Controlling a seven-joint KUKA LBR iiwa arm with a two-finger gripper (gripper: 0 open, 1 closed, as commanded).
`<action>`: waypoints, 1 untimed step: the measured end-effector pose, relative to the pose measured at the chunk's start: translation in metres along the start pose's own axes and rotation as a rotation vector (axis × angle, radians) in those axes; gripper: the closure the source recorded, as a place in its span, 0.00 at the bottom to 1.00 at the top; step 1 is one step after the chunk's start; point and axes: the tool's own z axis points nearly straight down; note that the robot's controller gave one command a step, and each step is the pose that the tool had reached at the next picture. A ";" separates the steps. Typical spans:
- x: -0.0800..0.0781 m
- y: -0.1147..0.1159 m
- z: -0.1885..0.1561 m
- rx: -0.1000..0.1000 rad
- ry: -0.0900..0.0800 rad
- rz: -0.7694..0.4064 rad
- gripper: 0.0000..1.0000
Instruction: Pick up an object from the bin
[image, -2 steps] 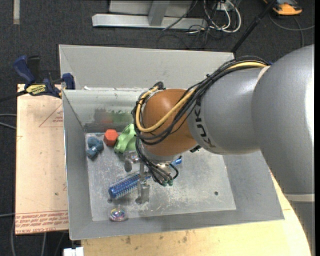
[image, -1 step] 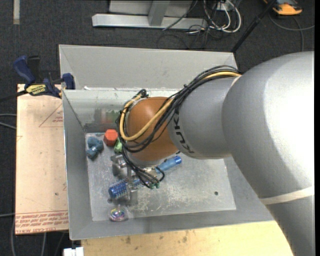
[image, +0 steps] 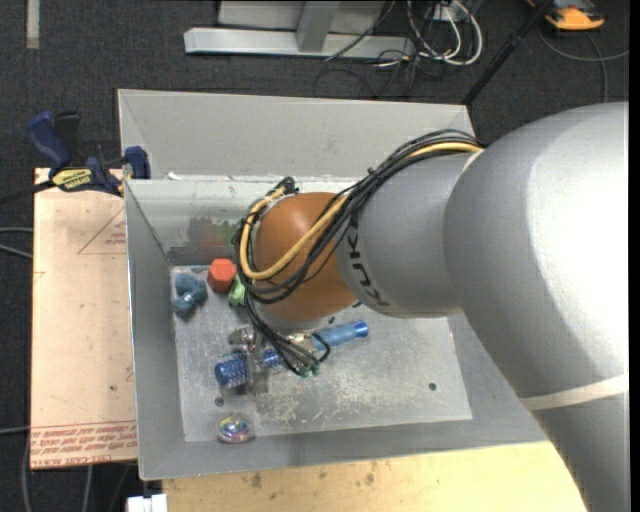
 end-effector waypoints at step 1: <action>-0.005 0.009 -0.120 0.000 -0.010 0.013 1.00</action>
Offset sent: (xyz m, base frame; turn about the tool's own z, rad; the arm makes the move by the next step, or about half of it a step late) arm 0.0014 0.0095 0.1155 0.0138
